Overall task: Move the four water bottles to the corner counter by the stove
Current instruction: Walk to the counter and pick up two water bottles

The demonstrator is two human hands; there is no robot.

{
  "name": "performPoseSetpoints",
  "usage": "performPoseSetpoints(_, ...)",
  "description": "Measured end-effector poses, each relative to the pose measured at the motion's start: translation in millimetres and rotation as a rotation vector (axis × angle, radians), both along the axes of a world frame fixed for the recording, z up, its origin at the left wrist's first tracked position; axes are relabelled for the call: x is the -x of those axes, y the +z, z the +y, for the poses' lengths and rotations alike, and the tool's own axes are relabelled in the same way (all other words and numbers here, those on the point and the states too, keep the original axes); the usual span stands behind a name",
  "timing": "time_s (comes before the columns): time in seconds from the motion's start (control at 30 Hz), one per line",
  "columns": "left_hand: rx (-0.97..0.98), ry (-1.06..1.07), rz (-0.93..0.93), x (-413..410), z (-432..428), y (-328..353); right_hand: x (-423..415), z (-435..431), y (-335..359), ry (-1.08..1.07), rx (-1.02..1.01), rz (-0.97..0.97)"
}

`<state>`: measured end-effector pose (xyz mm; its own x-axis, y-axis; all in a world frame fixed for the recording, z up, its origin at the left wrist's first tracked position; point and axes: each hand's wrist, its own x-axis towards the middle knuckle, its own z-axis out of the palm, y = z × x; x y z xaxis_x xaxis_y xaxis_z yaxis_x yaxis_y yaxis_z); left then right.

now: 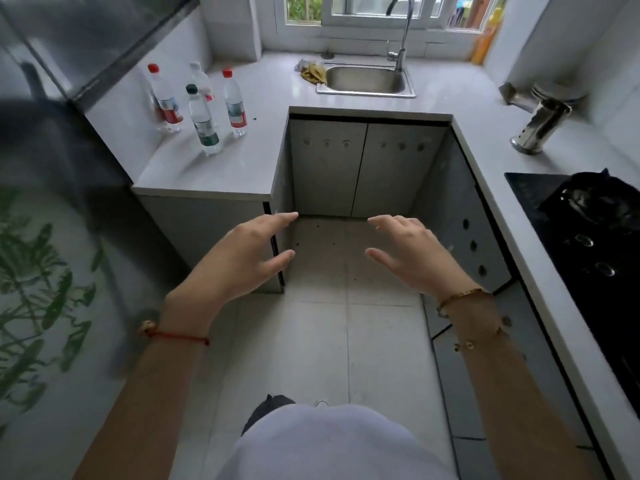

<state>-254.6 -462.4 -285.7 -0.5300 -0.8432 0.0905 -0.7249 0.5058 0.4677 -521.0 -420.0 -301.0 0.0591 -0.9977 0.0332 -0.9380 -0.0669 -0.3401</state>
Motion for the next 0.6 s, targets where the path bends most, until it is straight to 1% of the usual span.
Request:
performPoseSetpoints(0.27,-0.062,0.049,0.028,34.7,-50.9,-16.8,35.4,-63.8,-16.0,0.034,-0.095,-0.05)
performPoseSetpoints(0.6,-0.086,0.066,0.053,81.4,-150.4,-41.7,87.0,-157.6,-38.8,0.027,-0.11,-0.113)
